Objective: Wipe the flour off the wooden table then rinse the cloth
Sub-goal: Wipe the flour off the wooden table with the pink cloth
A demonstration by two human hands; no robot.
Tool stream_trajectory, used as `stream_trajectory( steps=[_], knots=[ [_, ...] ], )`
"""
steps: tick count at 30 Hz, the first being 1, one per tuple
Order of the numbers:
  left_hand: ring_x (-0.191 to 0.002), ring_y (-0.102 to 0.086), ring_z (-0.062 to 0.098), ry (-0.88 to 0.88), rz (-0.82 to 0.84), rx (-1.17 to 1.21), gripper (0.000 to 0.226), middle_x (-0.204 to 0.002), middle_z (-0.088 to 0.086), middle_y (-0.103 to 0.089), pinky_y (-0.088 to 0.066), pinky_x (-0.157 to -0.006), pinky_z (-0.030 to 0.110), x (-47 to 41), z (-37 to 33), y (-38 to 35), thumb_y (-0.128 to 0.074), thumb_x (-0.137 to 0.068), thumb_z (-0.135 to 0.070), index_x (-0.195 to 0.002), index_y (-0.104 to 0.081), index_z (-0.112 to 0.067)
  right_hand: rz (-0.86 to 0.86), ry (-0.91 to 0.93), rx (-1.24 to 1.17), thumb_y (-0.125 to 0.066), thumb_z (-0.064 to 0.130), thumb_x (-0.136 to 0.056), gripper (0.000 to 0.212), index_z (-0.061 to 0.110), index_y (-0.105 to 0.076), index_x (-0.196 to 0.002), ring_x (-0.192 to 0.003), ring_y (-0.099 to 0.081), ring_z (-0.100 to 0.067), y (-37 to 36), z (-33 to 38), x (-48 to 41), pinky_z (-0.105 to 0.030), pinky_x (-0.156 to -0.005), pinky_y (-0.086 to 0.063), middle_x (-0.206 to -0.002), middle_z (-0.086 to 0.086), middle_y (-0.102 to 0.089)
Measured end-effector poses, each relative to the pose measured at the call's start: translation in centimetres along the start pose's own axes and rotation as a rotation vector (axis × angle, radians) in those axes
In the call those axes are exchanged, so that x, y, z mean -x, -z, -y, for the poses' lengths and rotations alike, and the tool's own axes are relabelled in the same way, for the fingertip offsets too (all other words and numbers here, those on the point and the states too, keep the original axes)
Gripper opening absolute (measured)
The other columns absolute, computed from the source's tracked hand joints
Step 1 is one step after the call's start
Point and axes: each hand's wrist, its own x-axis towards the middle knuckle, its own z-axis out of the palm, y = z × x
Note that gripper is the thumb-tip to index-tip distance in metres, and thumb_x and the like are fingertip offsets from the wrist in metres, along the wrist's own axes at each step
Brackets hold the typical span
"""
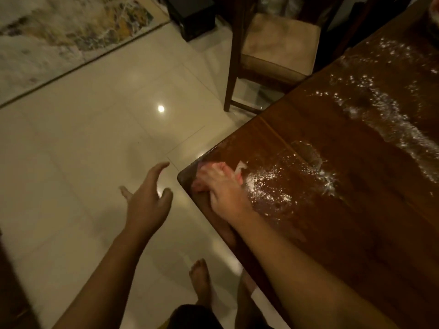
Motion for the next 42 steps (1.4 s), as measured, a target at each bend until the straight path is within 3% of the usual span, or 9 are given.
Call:
stream_trajectory(
  steps=[5, 12, 17, 20, 23, 25, 33, 38, 42],
  knots=[
    [-0.15, -0.013, 0.027, -0.265, 0.293, -0.221, 0.058, -0.161, 0.009, -0.02, 0.004, -0.112, 0.07, -3.9, -3.2, -3.0, -0.048, -0.098, -0.029, -0.15, -0.024, -0.033, 0.202, 0.277, -0.085, -0.055, 0.004, -0.086, 0.044, 0.03, -0.073, -0.117, -0.144, -0.034, -0.002, 2.4, -4.0, 8.7, -0.056, -0.119, -0.021, -0.14, 0.017, -0.059],
    [-0.149, 0.019, 0.038, -0.352, 0.548, -0.507, 0.068, -0.162, 0.018, 0.017, 0.009, -0.113, 0.067, -3.9, -5.1, -8.7, -0.037, -0.103, -0.039, -0.157, 0.002, -0.026, -0.318, -0.373, -0.023, -0.055, 0.003, -0.09, 0.057, 0.032, -0.057, -0.139, -0.146, -0.029, -0.002, 3.9, -6.3, 11.1, -0.048, -0.124, -0.015, -0.15, 0.016, -0.046],
    [-0.144, 0.033, 0.034, -0.258, 0.618, -0.523, 0.071, -0.157, 0.013, 0.035, 0.02, -0.109, 0.064, -4.3, -6.0, -9.9, -0.032, -0.103, -0.046, -0.154, 0.015, -0.034, 0.045, 0.011, -0.014, -0.054, 0.007, -0.09, 0.055, 0.035, -0.059, -0.136, -0.147, -0.025, 0.001, 3.8, -5.8, 16.7, -0.031, -0.123, -0.009, -0.149, 0.021, -0.046],
    [-0.143, 0.035, 0.033, -0.265, 0.632, -0.566, 0.071, -0.155, 0.012, 0.039, 0.02, -0.109, 0.063, -4.3, -5.6, -10.0, -0.027, -0.102, -0.051, -0.152, 0.022, -0.036, -0.08, -0.181, 0.134, -0.046, 0.02, -0.096, 0.054, 0.039, -0.045, -0.147, -0.15, -0.024, -0.007, 6.8, -10.2, 18.9, -0.051, -0.121, -0.021, -0.157, 0.017, -0.036],
    [-0.143, 0.035, 0.034, -0.257, 0.636, -0.611, 0.073, -0.154, 0.011, 0.041, 0.019, -0.109, 0.065, -4.3, -5.7, -10.3, -0.027, -0.102, -0.054, -0.15, 0.025, -0.038, -0.204, -0.763, 0.221, -0.024, 0.039, -0.106, 0.055, 0.038, -0.007, -0.158, -0.154, 0.003, -0.02, 9.4, -13.3, 16.4, -0.061, -0.121, -0.004, -0.167, 0.009, 0.002],
    [-0.143, 0.035, 0.035, -0.275, 0.657, -0.644, 0.079, -0.154, 0.009, 0.042, 0.017, -0.109, 0.068, -5.3, -6.2, -10.3, -0.034, -0.099, -0.056, -0.148, 0.026, -0.043, -0.206, -0.938, 0.184, -0.018, 0.047, -0.105, 0.057, 0.038, 0.001, -0.158, -0.153, 0.014, -0.025, 10.6, -14.2, 13.2, -0.06, -0.12, 0.006, -0.167, 0.006, 0.014],
    [-0.143, 0.036, 0.03, -0.292, 0.698, -0.678, 0.095, -0.15, -0.002, 0.048, 0.014, -0.109, 0.068, -7.7, -6.2, -10.1, -0.053, -0.087, -0.065, -0.143, 0.024, -0.057, 0.142, -0.307, 0.366, -0.01, 0.054, -0.103, 0.053, 0.05, 0.0, -0.155, -0.152, 0.015, -0.011, 13.3, -16.7, 15.1, -0.057, -0.121, 0.006, -0.164, 0.021, 0.011],
    [-0.144, 0.034, 0.029, -0.248, 0.677, -0.699, 0.098, -0.152, -0.003, 0.045, 0.012, -0.112, 0.066, -7.8, -6.5, -10.4, -0.057, -0.086, -0.064, -0.142, 0.024, -0.059, -0.229, -0.888, 0.306, -0.022, 0.054, -0.103, 0.068, 0.026, 0.004, -0.159, -0.153, 0.007, -0.033, 15.6, -21.3, 11.6, -0.06, -0.12, 0.005, -0.168, -0.002, 0.002],
    [-0.145, 0.032, 0.028, -0.217, 0.665, -0.723, 0.1, -0.153, -0.003, 0.044, 0.01, -0.113, 0.064, -7.6, -7.0, -10.3, -0.06, -0.086, -0.061, -0.143, 0.023, -0.058, -0.255, -0.884, 0.321, -0.017, 0.049, -0.104, 0.067, 0.015, -0.003, -0.159, -0.152, 0.003, -0.04, 14.7, -20.2, 4.4, -0.059, -0.121, -0.001, -0.168, -0.011, 0.002]
  ],
)
